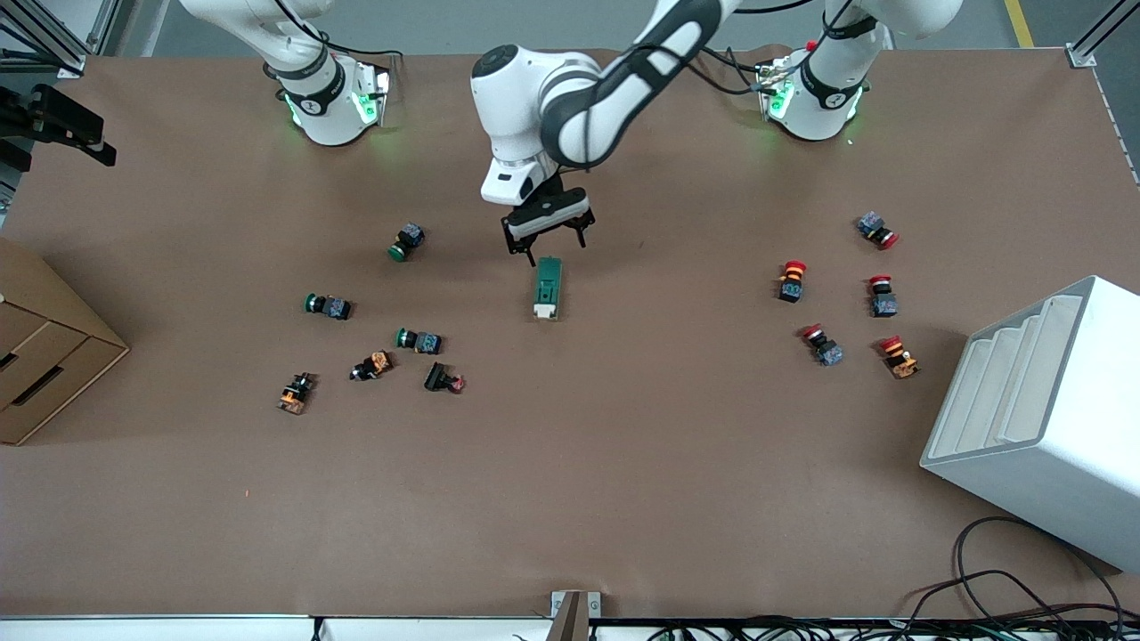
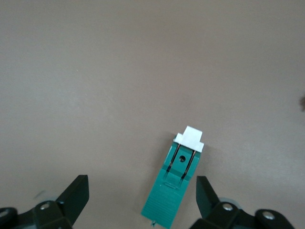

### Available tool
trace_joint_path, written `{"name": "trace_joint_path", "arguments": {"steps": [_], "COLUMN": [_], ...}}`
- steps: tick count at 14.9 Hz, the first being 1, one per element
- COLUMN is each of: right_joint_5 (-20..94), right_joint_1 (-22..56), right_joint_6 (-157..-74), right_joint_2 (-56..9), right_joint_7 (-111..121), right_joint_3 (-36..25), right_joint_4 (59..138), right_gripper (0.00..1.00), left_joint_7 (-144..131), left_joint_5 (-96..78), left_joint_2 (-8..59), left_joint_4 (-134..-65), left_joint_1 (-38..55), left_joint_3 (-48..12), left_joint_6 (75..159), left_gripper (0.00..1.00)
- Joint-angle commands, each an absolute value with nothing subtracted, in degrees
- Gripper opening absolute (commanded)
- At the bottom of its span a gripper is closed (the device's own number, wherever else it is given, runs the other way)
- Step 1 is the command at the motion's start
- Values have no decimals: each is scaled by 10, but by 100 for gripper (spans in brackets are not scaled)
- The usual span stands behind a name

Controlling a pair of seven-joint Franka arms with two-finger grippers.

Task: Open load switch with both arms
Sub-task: 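Lower the left gripper onto the green switch body and hold it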

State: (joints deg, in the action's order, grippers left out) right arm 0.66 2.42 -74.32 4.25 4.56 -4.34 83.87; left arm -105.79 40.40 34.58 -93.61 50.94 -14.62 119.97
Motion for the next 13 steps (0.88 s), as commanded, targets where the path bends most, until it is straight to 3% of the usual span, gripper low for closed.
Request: {"name": "trace_joint_path", "arguments": {"steps": [1, 9, 13], "right_joint_5": [-2, -3, -12], "right_joint_1": [20, 10, 13], "right_joint_6": [-748, -826, -860], "right_joint_2": [18, -88, -92], "right_joint_7": [43, 50, 42], "right_joint_3": [-43, -44, -43], "right_joint_4": [843, 843, 852], "right_gripper": [100, 100, 100], "left_joint_7": [-1133, -1318, -1394], "left_joint_5": [477, 743, 841], "left_joint_2": [373, 425, 438], "left_joint_4": [-942, -1009, -1027], "left_joint_1": [540, 589, 590], "left_joint_3": [-144, -144, -144], "left_joint_6": [1204, 1204, 1204], "left_gripper": [99, 97, 97]}}
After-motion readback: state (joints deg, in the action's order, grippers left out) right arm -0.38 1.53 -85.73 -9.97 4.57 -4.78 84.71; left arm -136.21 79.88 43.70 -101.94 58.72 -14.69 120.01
